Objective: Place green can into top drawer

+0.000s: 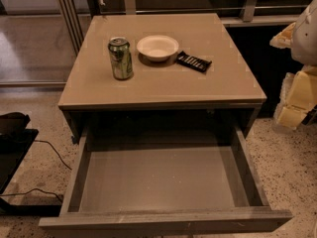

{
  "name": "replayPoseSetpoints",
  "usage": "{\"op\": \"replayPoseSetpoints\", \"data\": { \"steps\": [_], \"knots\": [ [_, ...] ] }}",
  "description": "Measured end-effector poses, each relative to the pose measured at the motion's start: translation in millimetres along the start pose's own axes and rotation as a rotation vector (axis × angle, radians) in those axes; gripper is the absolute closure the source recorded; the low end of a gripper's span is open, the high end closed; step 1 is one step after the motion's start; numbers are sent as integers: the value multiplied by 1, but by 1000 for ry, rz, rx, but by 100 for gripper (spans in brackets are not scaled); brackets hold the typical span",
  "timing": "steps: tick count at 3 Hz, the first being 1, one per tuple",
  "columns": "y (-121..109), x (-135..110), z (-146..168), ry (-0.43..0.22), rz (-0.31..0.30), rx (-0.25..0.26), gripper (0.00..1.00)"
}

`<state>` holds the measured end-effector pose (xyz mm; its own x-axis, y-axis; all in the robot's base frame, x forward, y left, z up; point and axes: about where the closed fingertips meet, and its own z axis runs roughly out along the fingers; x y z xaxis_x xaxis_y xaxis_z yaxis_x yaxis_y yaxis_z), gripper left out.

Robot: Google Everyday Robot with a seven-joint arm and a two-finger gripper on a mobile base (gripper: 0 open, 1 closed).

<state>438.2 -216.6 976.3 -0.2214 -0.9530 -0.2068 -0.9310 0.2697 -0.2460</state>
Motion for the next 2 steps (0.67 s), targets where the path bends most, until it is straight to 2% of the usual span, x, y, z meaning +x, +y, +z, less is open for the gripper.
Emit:
{"op": "replayPoseSetpoints", "data": {
  "steps": [2],
  "knots": [
    [-6, -4, 1, -18, 6, 9, 0]
  ]
}}
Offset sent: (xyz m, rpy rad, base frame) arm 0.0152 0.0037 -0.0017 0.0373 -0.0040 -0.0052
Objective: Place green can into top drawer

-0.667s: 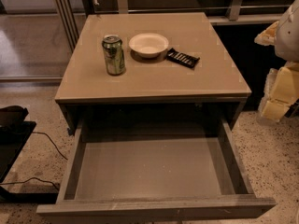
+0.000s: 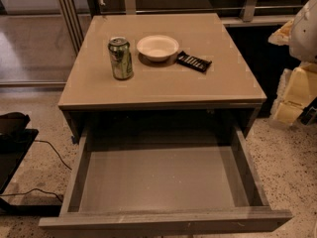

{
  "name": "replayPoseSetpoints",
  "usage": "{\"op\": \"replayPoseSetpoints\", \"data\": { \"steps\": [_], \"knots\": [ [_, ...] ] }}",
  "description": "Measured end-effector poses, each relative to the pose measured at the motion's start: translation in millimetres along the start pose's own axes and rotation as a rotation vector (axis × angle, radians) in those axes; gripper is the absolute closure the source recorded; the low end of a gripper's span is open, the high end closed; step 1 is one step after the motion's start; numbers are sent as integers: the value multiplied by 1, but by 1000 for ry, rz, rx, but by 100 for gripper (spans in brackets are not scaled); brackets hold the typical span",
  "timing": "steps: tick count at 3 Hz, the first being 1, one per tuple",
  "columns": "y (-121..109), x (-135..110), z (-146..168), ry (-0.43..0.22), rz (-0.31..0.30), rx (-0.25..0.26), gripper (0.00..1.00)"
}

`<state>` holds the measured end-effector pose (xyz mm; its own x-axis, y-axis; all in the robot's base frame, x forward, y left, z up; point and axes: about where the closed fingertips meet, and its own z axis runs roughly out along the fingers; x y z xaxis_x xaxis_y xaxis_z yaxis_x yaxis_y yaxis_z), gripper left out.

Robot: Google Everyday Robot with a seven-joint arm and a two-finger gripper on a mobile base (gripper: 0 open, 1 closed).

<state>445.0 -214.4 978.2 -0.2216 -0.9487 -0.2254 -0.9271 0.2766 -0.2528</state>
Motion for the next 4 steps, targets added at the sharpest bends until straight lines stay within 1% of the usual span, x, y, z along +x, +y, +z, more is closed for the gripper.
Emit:
{"op": "replayPoseSetpoints", "data": {
  "steps": [1, 2, 3, 4],
  "knots": [
    [-30, 0, 18, -11, 86, -22, 0],
    [-64, -2, 34, -83, 157, -16, 0],
    [-67, -3, 36, -90, 159, -16, 0],
    [-67, -5, 35, -120, 140, -7, 0]
  ]
}}
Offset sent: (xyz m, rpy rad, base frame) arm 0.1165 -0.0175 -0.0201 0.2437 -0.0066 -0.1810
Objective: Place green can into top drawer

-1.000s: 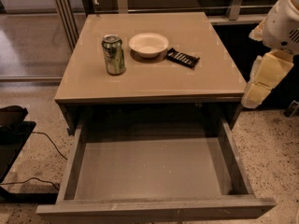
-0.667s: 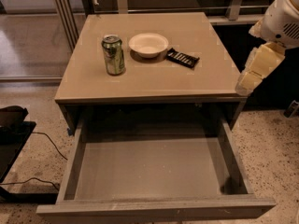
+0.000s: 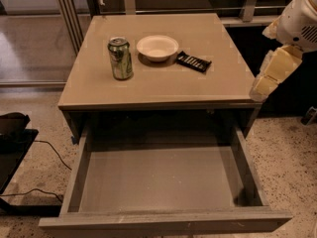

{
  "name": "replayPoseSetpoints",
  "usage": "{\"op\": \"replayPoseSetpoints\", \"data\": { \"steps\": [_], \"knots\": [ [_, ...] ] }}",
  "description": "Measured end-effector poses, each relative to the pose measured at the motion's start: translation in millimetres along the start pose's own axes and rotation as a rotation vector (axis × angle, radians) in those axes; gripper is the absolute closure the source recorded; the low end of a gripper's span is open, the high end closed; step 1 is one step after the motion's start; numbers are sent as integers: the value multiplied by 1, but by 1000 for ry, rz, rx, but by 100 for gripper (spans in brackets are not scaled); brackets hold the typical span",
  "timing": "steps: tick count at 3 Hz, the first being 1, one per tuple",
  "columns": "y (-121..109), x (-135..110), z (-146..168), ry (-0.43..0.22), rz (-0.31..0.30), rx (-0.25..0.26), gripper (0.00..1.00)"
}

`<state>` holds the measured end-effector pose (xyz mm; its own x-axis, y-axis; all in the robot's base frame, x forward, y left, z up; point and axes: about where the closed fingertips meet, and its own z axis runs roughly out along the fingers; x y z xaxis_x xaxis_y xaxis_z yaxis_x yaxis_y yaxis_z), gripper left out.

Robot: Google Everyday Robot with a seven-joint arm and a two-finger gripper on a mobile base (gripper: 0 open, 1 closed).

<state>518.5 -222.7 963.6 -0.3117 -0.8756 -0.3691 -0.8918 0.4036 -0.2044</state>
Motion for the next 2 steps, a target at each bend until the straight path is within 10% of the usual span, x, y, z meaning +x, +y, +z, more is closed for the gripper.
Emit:
{"op": "replayPoseSetpoints", "data": {
  "steps": [2],
  "knots": [
    [-23, -53, 8, -361, -76, 42, 0]
  ]
}}
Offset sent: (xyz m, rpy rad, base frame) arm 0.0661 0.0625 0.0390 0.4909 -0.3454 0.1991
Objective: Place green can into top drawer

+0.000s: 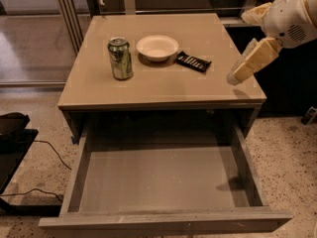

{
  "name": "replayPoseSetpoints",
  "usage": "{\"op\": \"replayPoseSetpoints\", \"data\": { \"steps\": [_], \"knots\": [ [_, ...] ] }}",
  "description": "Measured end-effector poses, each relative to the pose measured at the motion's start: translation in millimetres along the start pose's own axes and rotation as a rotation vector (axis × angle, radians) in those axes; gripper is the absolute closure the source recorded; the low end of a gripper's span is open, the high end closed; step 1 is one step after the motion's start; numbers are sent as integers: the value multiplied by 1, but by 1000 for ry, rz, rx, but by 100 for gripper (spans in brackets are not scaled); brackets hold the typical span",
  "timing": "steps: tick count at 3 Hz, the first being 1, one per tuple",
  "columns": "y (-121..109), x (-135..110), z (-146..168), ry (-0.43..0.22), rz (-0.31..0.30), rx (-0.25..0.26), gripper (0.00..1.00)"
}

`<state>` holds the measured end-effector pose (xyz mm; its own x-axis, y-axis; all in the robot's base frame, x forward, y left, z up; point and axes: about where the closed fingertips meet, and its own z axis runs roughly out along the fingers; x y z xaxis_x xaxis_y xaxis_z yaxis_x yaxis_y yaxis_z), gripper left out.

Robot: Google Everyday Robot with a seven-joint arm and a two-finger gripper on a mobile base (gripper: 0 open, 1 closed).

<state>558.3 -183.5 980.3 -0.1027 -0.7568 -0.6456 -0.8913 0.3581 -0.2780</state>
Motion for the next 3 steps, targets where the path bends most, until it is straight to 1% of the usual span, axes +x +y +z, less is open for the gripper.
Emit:
{"op": "replayPoseSetpoints", "data": {
  "steps": [1, 2, 3],
  "knots": [
    [-9, -28, 8, -117, -10, 33, 0],
    [-11, -32, 9, -127, -10, 39, 0],
    [-11, -38, 12, -135, -22, 43, 0]
  ]
}}
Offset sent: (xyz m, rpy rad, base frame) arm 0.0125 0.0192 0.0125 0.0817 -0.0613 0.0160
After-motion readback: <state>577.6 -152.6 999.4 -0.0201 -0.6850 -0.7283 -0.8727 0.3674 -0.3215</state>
